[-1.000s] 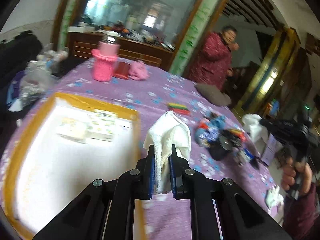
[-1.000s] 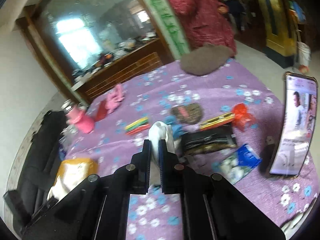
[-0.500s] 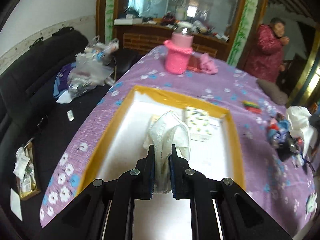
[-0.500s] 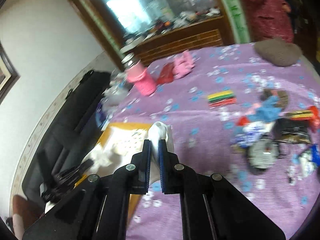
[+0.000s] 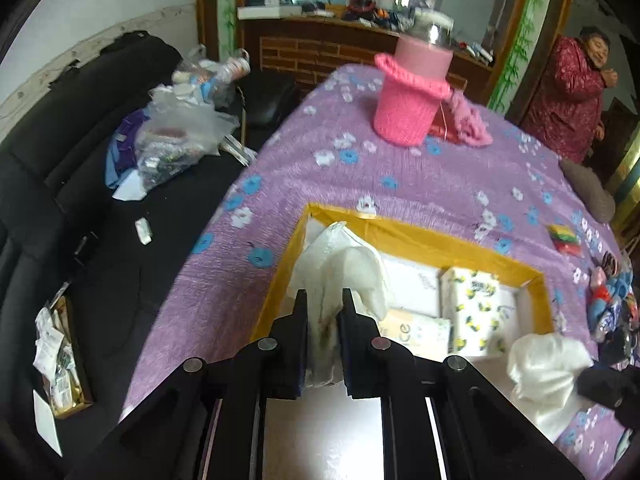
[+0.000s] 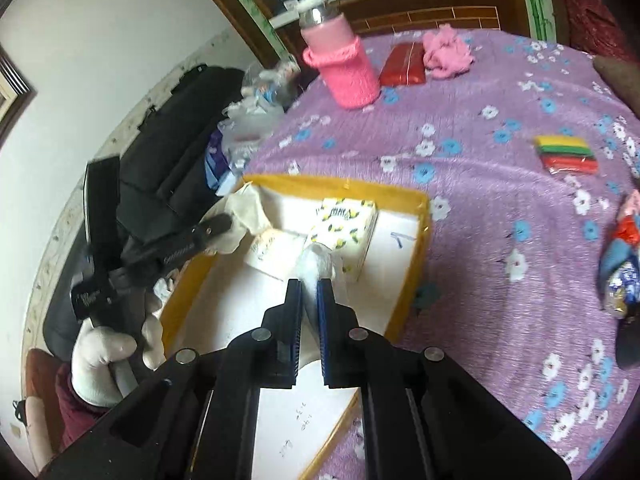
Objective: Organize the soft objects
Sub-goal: 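Lower the white cloth into the box and open the left gripper, then move the left tool back toward the pile of soft items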
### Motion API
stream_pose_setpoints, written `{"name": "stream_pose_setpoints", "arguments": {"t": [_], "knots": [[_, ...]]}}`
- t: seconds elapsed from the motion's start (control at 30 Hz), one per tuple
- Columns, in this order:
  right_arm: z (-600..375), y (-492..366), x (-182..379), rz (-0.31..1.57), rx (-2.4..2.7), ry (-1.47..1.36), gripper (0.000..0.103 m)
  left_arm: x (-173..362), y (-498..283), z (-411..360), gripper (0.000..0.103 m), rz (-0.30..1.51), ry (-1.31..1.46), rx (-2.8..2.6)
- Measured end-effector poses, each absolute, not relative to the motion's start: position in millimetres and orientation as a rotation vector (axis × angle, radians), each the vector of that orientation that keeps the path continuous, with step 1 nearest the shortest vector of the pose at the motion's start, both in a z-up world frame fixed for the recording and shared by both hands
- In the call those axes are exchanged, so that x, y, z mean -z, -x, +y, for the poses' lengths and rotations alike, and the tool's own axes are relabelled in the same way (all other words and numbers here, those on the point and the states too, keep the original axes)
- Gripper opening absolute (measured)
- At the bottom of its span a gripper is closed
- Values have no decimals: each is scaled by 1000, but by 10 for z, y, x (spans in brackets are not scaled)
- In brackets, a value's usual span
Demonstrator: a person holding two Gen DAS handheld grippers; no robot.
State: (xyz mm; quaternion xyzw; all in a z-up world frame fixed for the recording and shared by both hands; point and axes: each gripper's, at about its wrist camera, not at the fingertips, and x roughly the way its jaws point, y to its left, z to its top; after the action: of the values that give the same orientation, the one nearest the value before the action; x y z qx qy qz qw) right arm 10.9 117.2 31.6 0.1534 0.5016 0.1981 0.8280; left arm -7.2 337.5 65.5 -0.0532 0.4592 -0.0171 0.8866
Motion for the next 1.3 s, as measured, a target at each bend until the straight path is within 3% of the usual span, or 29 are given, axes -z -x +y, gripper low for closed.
{"name": "stream_pose_setpoints", "arguments": {"t": [0.1, 0.17, 0.3, 0.4, 0.47, 0.5, 0.57, 1.13, 1.3], "knots": [[1237, -189, -168, 1101, -399, -306, 7, -499, -55, 3397, 22, 991, 113, 33], [1267, -210, -61, 1134, -374, -291, 7, -491, -76, 3426, 42, 985, 133, 35], [1302, -188, 84, 1198, -378, -306, 8, -665, 89, 3503, 54, 924, 188, 47], [1288, -181, 18, 1172, -389, -308, 9, -848, 309, 3559, 70, 859, 197, 48], [1260, -139, -102, 1126, -394, -296, 21, -965, 449, 3590, 77, 820, 206, 50], [1237, -102, -184, 1095, -402, -291, 28, -1009, 510, 3599, 78, 806, 211, 52], [1167, 17, -378, 1027, -412, -275, 52, -1099, 673, 3605, 79, 778, 222, 69], [-52, 1220, -840, 753, -21, -181, 55, -1443, 2214, 2715, 83, 627, 207, 262], [-405, 1418, -823, 705, 96, -201, 55, -1288, 2344, 2403, 83, 709, 192, 328]]}}
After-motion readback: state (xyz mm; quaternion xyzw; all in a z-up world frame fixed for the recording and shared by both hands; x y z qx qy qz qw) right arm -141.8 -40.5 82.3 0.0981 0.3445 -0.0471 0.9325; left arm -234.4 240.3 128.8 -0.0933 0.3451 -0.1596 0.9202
